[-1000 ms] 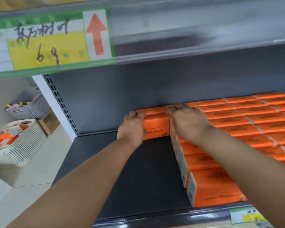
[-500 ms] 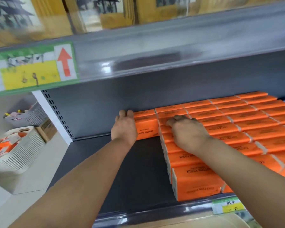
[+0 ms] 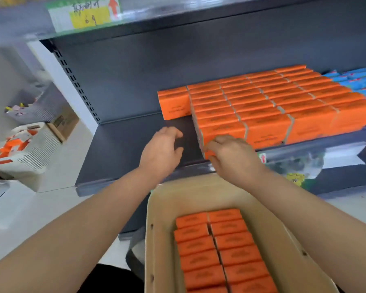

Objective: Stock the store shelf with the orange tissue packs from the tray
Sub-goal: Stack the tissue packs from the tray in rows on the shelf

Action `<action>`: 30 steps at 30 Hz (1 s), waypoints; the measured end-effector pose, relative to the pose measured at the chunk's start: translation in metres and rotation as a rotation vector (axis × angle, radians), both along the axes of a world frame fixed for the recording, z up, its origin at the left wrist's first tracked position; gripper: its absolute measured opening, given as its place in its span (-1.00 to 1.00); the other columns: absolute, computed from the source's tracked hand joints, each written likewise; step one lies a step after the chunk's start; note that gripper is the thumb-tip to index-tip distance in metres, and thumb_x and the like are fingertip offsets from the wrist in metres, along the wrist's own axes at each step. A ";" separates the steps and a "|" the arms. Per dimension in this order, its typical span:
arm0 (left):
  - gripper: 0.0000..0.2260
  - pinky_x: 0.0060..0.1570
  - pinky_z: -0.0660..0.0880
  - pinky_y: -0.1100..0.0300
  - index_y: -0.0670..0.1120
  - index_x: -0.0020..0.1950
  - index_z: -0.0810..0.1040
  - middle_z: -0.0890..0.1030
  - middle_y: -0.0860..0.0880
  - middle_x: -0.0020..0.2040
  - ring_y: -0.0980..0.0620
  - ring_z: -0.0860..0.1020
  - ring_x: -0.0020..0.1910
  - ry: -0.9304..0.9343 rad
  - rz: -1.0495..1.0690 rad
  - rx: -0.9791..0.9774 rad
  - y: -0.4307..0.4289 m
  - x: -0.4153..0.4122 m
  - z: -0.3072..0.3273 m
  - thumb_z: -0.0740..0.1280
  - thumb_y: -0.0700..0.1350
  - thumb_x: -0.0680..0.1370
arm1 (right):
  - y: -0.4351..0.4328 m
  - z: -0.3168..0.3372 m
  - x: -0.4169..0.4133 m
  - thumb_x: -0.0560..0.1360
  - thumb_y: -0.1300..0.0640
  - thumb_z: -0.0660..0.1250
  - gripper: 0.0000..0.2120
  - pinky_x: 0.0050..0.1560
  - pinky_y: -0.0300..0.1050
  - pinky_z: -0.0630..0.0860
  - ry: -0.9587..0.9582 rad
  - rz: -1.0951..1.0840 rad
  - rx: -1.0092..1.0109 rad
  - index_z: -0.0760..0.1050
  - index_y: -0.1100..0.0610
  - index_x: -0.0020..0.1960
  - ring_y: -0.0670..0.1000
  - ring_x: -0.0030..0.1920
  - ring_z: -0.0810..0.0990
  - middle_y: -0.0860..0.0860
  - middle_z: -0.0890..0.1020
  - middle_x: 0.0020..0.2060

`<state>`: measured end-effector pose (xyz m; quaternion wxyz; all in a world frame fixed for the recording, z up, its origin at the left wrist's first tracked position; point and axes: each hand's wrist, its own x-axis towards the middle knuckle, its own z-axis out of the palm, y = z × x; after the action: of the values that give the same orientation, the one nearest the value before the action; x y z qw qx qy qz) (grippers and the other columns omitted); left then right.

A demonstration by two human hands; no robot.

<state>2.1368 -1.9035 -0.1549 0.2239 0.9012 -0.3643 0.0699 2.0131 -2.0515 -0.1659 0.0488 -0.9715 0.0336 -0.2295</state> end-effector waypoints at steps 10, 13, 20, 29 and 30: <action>-0.70 0.19 0.43 0.09 -0.04 0.25 0.43 0.49 -0.06 0.24 -0.06 0.46 0.24 0.363 -0.092 0.394 0.027 -0.118 -0.138 0.29 -0.11 0.53 | 0.013 -0.132 -0.085 0.53 0.16 0.17 -0.69 0.03 -0.04 0.51 0.594 -0.123 0.222 0.45 -0.07 0.23 0.09 0.13 0.54 -0.01 0.55 0.14; -0.72 0.22 0.40 0.09 -0.07 0.24 0.43 0.47 -0.06 0.24 -0.06 0.45 0.26 0.405 -0.071 0.431 0.037 -0.131 -0.168 0.28 -0.12 0.52 | 0.011 -0.159 -0.101 0.53 0.18 0.19 -0.67 0.09 -0.07 0.49 0.701 -0.152 0.257 0.45 -0.06 0.25 0.07 0.18 0.52 -0.02 0.53 0.20; -0.72 0.19 0.40 0.15 -0.05 0.24 0.43 0.50 -0.04 0.22 -0.03 0.48 0.22 0.442 0.064 0.443 0.050 -0.131 -0.195 0.18 -0.23 0.54 | 0.005 -0.190 -0.104 0.53 0.20 0.16 -0.68 0.12 -0.08 0.46 0.766 -0.168 0.207 0.46 -0.04 0.23 0.05 0.21 0.51 -0.02 0.54 0.20; -0.69 0.09 0.52 0.08 -0.03 0.25 0.41 0.50 -0.03 0.18 -0.02 0.52 0.13 0.437 0.131 0.423 0.051 -0.132 -0.202 0.15 -0.28 0.55 | 0.013 -0.206 -0.092 0.55 0.17 0.16 -0.76 0.10 -0.05 0.43 0.774 -0.147 0.023 0.46 0.04 0.18 0.07 0.23 0.45 0.01 0.50 0.16; -0.68 0.09 0.52 0.08 -0.04 0.26 0.41 0.50 -0.03 0.19 -0.02 0.52 0.14 0.439 0.134 0.419 0.051 -0.132 -0.202 0.15 -0.28 0.54 | 0.014 -0.206 -0.091 0.56 0.19 0.13 -0.76 0.08 -0.05 0.42 0.763 -0.150 -0.006 0.47 0.04 0.16 0.07 0.22 0.45 0.01 0.51 0.15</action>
<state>2.0049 -1.8528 -0.3567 0.1016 0.9433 -0.2537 -0.1884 1.9219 -2.0374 -0.3723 0.0130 -0.9820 0.1198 0.1452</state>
